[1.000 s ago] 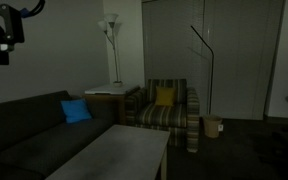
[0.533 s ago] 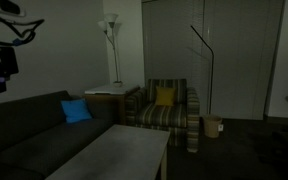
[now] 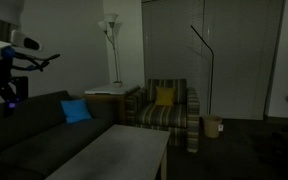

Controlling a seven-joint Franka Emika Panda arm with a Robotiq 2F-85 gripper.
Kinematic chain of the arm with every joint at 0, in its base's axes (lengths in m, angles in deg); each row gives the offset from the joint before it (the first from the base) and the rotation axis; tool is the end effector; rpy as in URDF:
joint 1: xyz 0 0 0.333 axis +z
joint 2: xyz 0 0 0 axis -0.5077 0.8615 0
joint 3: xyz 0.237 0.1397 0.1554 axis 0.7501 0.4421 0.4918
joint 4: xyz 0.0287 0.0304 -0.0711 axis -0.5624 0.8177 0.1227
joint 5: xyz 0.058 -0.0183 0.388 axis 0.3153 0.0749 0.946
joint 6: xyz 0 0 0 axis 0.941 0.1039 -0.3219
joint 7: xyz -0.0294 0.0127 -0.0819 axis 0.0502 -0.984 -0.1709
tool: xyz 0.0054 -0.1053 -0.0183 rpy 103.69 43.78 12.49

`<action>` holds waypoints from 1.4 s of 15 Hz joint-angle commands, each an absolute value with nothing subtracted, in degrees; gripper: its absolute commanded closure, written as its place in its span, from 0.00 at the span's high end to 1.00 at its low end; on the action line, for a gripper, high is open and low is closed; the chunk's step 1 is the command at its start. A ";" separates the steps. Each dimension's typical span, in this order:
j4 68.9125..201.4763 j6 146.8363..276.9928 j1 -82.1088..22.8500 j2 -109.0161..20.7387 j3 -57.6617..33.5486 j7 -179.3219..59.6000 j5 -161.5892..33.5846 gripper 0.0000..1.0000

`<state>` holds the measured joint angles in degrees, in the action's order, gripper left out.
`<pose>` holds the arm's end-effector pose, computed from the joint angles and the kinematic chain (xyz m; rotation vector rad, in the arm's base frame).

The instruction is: Lift the blue cup and position it on the plate

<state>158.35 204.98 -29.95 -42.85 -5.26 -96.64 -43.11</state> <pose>0.5869 0.0437 0.2917 -2.8101 -0.5908 0.0477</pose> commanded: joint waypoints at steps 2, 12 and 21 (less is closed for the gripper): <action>160.69 206.35 -32.10 -44.41 -1.46 -108.73 -43.21 1.00; 154.20 221.49 -28.91 -24.98 -3.59 -80.00 -54.57 1.00; 156.50 228.31 -27.47 -24.36 -3.36 -76.26 -58.04 1.00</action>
